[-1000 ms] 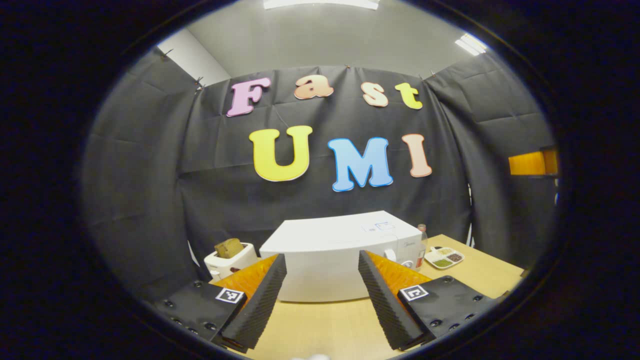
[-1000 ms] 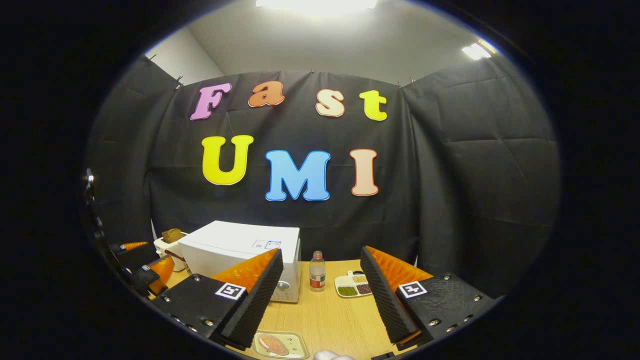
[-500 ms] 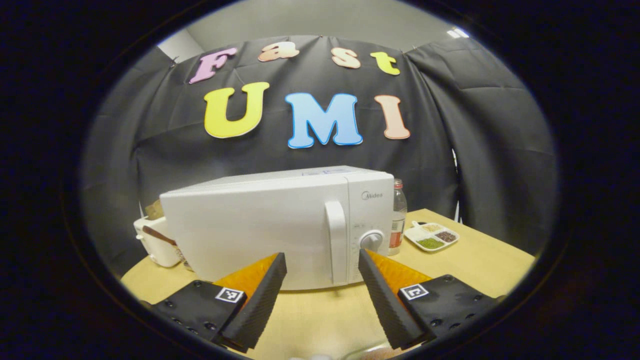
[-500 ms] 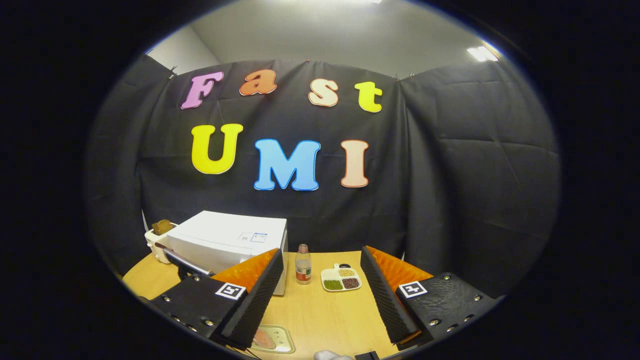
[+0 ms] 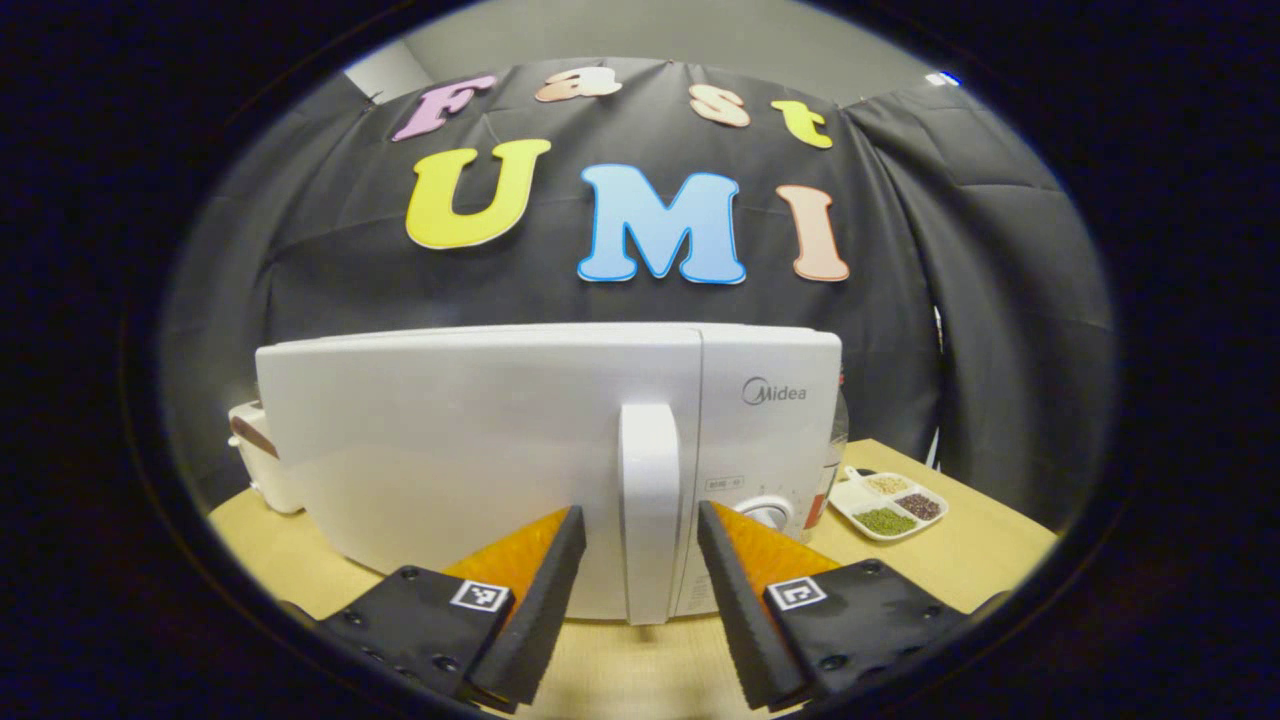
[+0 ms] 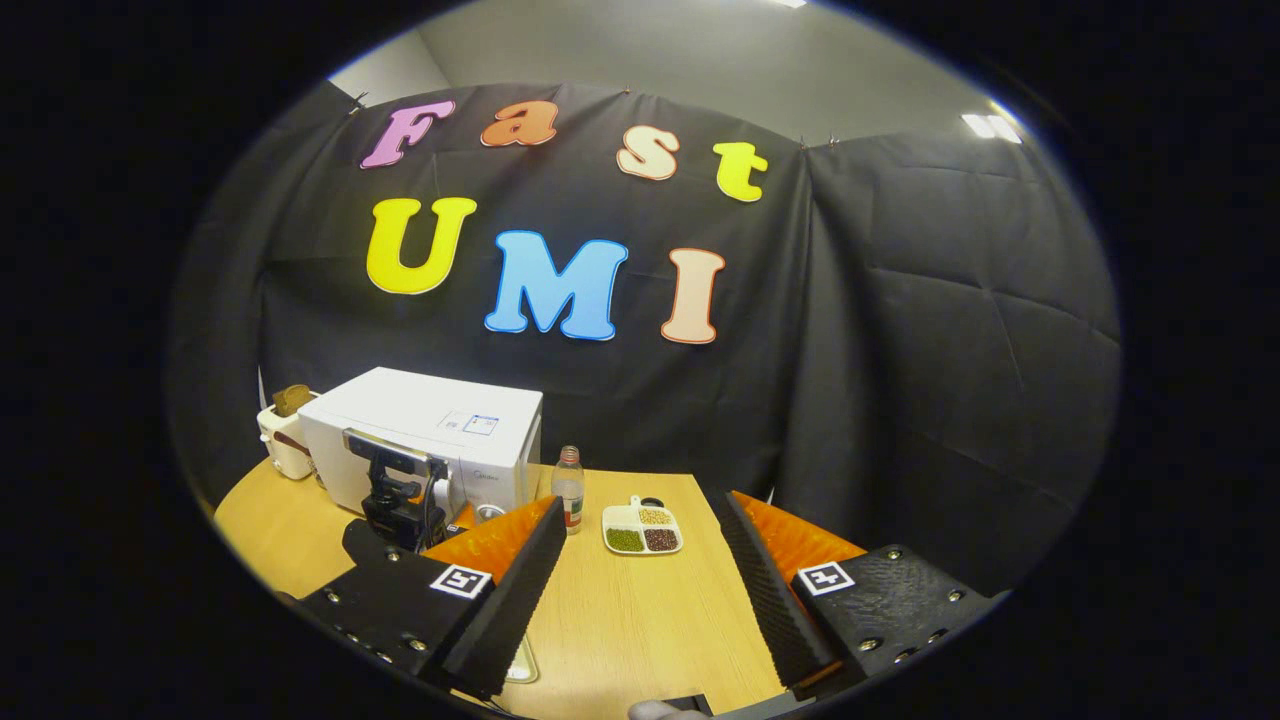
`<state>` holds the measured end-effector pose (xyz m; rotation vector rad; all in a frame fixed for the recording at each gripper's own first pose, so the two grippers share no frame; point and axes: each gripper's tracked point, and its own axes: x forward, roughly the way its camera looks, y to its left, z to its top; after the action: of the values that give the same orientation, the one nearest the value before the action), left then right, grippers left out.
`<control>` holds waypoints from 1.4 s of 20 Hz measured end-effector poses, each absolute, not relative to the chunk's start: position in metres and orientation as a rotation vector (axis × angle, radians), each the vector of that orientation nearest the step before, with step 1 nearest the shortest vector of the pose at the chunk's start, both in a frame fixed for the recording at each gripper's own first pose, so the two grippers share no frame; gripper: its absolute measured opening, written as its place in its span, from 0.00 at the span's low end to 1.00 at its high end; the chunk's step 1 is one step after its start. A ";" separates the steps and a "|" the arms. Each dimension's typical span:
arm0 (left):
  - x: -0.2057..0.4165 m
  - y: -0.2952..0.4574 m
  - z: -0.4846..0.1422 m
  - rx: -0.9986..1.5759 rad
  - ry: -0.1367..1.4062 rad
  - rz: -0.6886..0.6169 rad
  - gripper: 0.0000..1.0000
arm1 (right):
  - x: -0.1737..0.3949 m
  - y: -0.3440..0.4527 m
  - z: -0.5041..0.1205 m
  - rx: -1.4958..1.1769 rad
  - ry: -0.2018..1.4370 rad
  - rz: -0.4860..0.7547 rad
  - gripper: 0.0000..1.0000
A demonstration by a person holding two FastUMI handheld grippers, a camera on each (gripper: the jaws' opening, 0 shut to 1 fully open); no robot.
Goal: Open the microwave oven with the left hand, put the food in, and close the microwave oven.
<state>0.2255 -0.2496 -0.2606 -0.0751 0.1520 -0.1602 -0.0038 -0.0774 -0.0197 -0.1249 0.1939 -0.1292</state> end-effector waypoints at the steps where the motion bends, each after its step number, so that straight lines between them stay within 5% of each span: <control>1: 0.224 -0.254 -0.264 -0.088 0.166 -0.182 0.63 | -0.004 -0.078 -0.020 -0.131 0.195 -0.131 0.96; 3: 0.222 -0.254 -0.267 -0.072 0.169 -0.182 0.35 | -0.007 -0.080 -0.022 -0.143 0.196 -0.135 0.96; 10: 0.222 -0.252 -0.265 -0.064 0.195 -0.213 0.18 | -0.016 -0.081 -0.026 -0.125 0.204 -0.136 0.95; 15: 0.215 -0.251 -0.269 -0.067 0.235 -0.227 0.16 | -0.022 -0.075 -0.024 -0.134 0.201 -0.114 0.95; 24: 0.064 -0.167 -0.273 -0.002 0.263 -0.201 0.14 | -0.025 -0.036 -0.042 -0.108 0.228 0.067 0.96; 28: 0.008 -0.106 -0.277 0.005 0.289 -0.095 0.22 | -0.029 0.003 -0.051 -0.084 0.237 0.197 0.96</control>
<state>0.0077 -0.1059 -0.2773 0.0054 0.2886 -0.0954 -0.0287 0.0029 -0.0511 -0.0843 0.2374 0.1971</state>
